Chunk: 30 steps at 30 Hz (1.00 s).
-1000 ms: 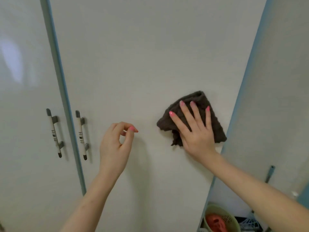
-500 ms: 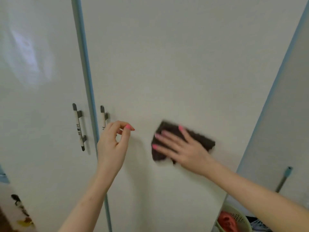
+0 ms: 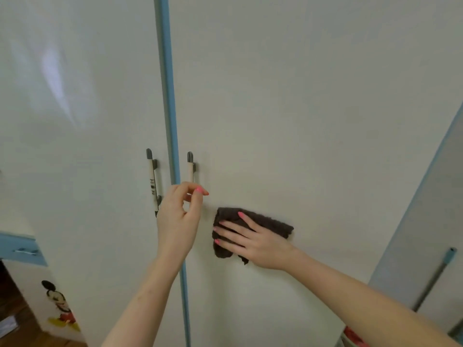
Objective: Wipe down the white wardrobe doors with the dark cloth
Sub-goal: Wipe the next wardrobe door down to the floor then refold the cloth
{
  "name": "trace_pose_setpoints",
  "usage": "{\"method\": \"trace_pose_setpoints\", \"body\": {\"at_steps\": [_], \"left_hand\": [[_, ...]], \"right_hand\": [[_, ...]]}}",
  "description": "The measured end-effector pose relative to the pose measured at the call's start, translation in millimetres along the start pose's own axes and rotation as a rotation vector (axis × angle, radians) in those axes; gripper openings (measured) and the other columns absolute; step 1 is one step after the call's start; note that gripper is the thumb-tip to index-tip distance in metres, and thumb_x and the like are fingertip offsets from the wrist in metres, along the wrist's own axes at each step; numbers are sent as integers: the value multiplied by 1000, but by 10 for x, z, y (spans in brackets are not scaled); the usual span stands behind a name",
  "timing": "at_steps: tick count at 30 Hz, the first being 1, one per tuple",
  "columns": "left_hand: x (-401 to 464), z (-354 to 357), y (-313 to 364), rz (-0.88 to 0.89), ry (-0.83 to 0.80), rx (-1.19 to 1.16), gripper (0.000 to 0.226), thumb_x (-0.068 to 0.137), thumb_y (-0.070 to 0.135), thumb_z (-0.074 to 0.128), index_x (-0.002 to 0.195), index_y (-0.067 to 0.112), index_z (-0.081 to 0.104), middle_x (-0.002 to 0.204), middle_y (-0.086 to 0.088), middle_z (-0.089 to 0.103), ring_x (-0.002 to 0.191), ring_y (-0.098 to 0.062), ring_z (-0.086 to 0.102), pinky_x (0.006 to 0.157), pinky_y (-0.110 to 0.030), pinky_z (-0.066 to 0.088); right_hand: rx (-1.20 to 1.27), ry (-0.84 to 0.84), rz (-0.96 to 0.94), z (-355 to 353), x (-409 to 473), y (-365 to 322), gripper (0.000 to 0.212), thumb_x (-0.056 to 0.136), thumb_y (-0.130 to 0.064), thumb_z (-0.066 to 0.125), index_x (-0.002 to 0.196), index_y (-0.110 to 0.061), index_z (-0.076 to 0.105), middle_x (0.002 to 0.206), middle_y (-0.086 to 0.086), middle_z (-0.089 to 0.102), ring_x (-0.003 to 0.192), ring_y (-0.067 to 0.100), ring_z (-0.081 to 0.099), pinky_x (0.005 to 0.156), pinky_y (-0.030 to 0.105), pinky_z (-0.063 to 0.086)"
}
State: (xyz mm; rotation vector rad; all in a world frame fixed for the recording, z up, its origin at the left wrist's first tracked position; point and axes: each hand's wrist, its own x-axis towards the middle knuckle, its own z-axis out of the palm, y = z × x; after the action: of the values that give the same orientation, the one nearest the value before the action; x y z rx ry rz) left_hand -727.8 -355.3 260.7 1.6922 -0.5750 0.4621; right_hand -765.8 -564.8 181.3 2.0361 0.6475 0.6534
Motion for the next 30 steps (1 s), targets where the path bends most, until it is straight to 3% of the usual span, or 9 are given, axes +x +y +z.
{"method": "trace_pose_setpoints", "body": {"at_steps": [3, 6, 9, 13, 19, 23, 26, 28, 30], "left_hand": [[26, -78, -65, -4, 1, -1, 20, 88, 32, 44, 83, 28, 62, 94, 4, 62, 90, -7, 57, 81, -37, 48], [64, -110, -114, -6, -1, -12, 22, 89, 32, 43, 85, 23, 63, 95, 0, 63, 90, -12, 58, 81, -37, 48], [60, -131, -106, -27, -8, -36, 22, 89, 31, 43, 84, 24, 63, 97, 0, 63, 91, -11, 58, 78, -26, 44], [46, -194, -145, -43, -6, -65, 19, 90, 27, 45, 83, 26, 63, 91, 7, 62, 86, 1, 55, 74, -17, 39], [20, -352, -280, -61, 1, -52, 20, 90, 30, 47, 83, 22, 63, 90, 7, 62, 85, -8, 57, 73, -27, 43], [2, -454, -320, -64, -22, -18, 19, 94, 20, 49, 81, 28, 61, 92, 6, 63, 89, -10, 58, 75, -29, 45], [9, -489, -349, -60, -39, 7, 19, 94, 20, 49, 82, 28, 60, 93, 5, 63, 90, -10, 58, 77, -30, 46], [8, -499, -368, -72, -36, 7, 19, 93, 20, 49, 81, 27, 61, 93, 6, 62, 88, -6, 56, 77, -29, 45], [-3, -498, -384, -91, -32, -5, 19, 93, 20, 49, 80, 27, 61, 92, 9, 62, 87, -4, 55, 76, -27, 44]], "right_hand": [[25, 68, 81, -206, 135, 263, 52, 93, -5, 30, 143, -14, 40, 151, 10, 35, 142, 26, 28, 117, 53, 8], [43, 275, 345, -544, 463, 773, 44, 94, -1, 36, 135, -9, 51, 147, 14, 41, 138, 29, 36, 113, 55, 22], [4, 397, 468, -743, 783, 1096, 38, 99, -1, 36, 132, -7, 55, 143, 15, 46, 135, 31, 40, 111, 56, 25], [72, 399, 553, -637, 872, 750, 38, 97, -1, 40, 134, -2, 51, 145, 15, 42, 137, 35, 35, 110, 60, 25], [61, 77, 190, 77, 243, -529, 40, 96, -5, 37, 132, -8, 54, 147, 10, 41, 137, 28, 38, 116, 57, 12], [-24, -225, -90, 285, -31, -921, 46, 93, -14, 34, 137, -13, 50, 149, 5, 40, 138, 22, 35, 113, 60, -13], [-10, -1, -7, 201, 88, -628, 43, 96, -8, 37, 136, -13, 50, 147, 6, 43, 138, 21, 37, 117, 56, 2], [96, 218, 261, -18, 262, -281, 40, 99, -5, 36, 137, -10, 49, 146, 9, 43, 139, 24, 34, 115, 53, 18], [132, 401, 603, -240, 453, 91, 43, 97, -1, 38, 139, -9, 45, 148, 12, 38, 143, 26, 25, 114, 54, 19]]}}
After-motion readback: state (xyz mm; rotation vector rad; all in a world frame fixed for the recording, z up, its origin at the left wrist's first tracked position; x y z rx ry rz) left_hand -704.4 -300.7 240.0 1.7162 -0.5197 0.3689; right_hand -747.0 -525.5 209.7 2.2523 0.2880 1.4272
